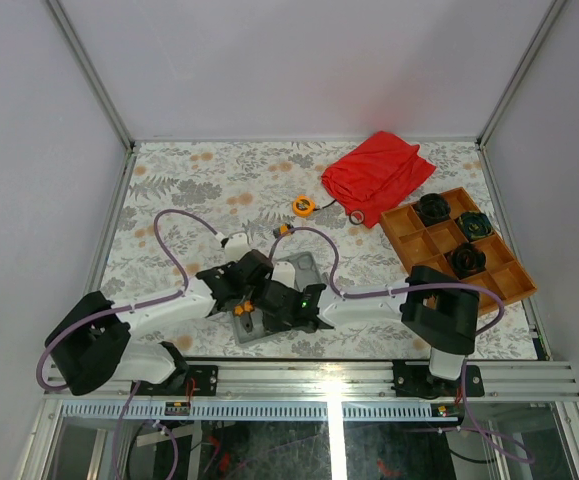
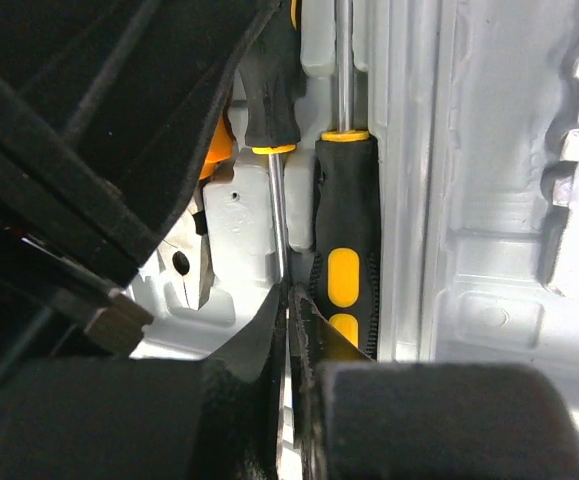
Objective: Sort the tools into containers
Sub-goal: Adjust the screwdriver in the storage box.
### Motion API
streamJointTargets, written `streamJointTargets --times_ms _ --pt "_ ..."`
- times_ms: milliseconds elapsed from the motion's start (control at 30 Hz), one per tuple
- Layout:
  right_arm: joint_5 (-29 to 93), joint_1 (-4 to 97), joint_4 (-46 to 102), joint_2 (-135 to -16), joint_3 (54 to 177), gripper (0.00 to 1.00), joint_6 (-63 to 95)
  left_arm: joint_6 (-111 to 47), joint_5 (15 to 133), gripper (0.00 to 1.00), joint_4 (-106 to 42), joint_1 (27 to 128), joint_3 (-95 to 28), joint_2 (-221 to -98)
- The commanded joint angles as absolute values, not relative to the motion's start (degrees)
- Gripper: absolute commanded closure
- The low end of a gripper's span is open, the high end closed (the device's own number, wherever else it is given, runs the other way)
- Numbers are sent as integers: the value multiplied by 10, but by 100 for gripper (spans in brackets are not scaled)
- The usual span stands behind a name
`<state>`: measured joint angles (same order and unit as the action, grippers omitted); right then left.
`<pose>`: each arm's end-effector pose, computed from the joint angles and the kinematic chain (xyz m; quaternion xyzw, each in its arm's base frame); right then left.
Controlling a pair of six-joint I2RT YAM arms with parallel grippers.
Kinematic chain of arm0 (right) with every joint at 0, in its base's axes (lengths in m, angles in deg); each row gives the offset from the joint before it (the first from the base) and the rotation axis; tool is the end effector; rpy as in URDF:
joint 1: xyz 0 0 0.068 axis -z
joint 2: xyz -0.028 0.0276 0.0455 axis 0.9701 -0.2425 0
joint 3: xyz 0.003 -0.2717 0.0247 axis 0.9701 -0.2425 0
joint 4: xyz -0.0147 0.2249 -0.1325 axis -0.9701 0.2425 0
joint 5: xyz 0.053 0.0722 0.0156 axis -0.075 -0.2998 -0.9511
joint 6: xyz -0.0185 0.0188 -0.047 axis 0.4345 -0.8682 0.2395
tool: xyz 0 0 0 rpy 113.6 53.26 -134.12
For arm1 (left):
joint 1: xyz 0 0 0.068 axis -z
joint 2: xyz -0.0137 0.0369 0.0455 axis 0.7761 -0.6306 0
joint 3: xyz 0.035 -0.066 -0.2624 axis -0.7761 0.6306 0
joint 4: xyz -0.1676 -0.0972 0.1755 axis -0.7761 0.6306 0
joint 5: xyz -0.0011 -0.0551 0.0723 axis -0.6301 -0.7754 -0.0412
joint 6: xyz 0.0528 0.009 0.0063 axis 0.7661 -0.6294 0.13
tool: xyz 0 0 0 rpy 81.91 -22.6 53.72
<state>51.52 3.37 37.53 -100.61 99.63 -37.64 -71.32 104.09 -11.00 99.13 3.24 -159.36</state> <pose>0.1165 0.3460 0.1404 -0.0703 0.9500 0.2217 0.2084 0.1662 -0.1664 0.1639 -0.0717 0.9457 -0.0813 0.3063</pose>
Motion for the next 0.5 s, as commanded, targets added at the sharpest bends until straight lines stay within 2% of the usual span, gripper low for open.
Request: streamJointTargets --times_ms 0,167,467 --pt "306 31 393 -1304 903 100 -327 -713 883 100 -158 1050 43 -1619" --pt "310 34 364 -1276 860 100 -346 -713 879 100 -158 1050 45 -1602" --pt "371 59 452 -1081 783 100 -348 -719 861 100 -168 1042 69 -1584"
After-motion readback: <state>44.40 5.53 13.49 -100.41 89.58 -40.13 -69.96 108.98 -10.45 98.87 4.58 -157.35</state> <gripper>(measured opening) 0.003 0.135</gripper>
